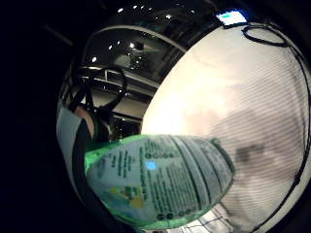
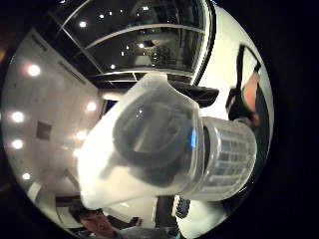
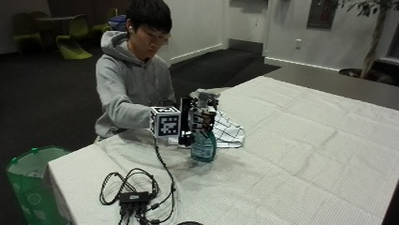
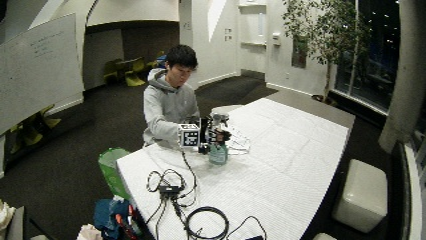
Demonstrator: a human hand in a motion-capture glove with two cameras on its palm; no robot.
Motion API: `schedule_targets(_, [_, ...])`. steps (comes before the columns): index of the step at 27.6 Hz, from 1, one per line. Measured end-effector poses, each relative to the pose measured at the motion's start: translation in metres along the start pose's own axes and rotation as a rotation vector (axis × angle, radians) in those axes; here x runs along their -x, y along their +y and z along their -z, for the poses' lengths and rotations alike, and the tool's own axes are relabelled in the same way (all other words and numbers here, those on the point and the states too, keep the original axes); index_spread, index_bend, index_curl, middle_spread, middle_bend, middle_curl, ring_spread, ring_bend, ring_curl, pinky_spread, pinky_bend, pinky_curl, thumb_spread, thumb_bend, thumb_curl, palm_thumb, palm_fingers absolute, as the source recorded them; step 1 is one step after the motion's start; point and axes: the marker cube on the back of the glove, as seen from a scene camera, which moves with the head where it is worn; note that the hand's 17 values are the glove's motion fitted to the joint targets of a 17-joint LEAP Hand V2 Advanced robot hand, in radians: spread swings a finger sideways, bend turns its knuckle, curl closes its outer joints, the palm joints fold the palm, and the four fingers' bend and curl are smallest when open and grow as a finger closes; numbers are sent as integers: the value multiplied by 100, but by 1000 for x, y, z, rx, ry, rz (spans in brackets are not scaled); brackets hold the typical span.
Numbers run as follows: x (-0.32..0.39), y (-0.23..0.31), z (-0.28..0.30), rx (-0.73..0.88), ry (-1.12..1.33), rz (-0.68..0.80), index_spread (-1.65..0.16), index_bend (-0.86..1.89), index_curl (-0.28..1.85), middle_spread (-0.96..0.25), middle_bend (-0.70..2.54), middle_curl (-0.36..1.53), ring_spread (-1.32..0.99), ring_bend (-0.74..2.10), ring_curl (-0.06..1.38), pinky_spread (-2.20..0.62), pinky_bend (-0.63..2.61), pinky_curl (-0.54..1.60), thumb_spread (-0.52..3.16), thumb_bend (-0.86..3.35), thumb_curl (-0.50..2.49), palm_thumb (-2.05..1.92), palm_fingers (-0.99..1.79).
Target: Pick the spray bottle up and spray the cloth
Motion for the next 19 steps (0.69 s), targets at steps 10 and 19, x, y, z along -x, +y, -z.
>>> schedule_targets(10, [20, -18, -22, 362, 204, 132, -19, 43, 43, -10, 62, 49, -14, 73, 43, -20, 42, 36, 55, 4, 53, 91, 145])
schedule_targets(19, [81, 14, -48, 897, 655, 288, -19, 48, 48, -12, 65, 51, -17, 74, 45, -25, 43, 38, 37, -1, 60, 95, 143])
